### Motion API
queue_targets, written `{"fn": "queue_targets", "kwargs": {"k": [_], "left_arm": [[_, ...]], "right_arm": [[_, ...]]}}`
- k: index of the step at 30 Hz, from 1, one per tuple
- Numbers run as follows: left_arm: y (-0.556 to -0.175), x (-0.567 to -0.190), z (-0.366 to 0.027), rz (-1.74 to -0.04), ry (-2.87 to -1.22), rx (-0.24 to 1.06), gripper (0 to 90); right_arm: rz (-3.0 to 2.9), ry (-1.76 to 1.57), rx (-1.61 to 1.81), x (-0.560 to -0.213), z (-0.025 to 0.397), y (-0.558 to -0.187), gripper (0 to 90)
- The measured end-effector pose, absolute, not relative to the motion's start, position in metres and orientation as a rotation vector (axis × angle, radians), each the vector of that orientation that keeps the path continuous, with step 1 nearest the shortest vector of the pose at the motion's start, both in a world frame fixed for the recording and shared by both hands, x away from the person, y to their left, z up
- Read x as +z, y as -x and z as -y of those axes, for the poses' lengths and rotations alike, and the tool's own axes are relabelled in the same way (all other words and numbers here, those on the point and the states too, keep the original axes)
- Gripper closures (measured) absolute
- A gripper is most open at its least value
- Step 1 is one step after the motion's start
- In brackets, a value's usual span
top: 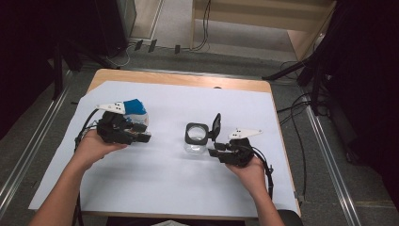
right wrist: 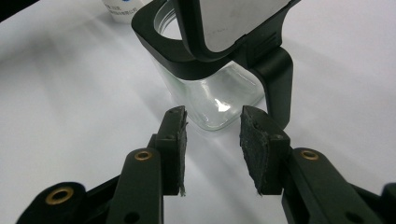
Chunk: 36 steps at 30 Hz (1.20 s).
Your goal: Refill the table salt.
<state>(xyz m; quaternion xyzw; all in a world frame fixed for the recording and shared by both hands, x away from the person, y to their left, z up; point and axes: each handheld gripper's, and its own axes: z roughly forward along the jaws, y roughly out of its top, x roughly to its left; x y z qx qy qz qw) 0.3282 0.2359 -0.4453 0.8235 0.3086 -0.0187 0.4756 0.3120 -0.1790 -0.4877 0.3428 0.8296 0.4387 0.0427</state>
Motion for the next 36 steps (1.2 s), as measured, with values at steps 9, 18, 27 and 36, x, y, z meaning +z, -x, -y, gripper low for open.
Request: {"fn": "queue_targets", "kwargs": {"k": [9,18,27,36], "left_arm": [[-0.321,-0.432,-0.267,-0.777,-2.009,-0.005,47.1],[-0.317,-0.425,-0.298,-0.81,-1.978,0.013,49.3],[-0.321,-0.426,-0.324,-0.858,-1.979,0.048,55.1],[-0.338,-0.421,-0.318,-0.805,-1.989,0.07,62.5]], "right_arm": [[-2.54,-1.038,1.342,-0.486,0.181,-0.314,62.5],[-2.544,-1.048,1.333,-0.486,0.182,-0.314,62.6],[-2.56,-1.048,1.314,-0.488,0.181,-0.313,62.9],[-2.552,-1.055,1.299,-0.487,0.182,-0.308,62.9]]}}
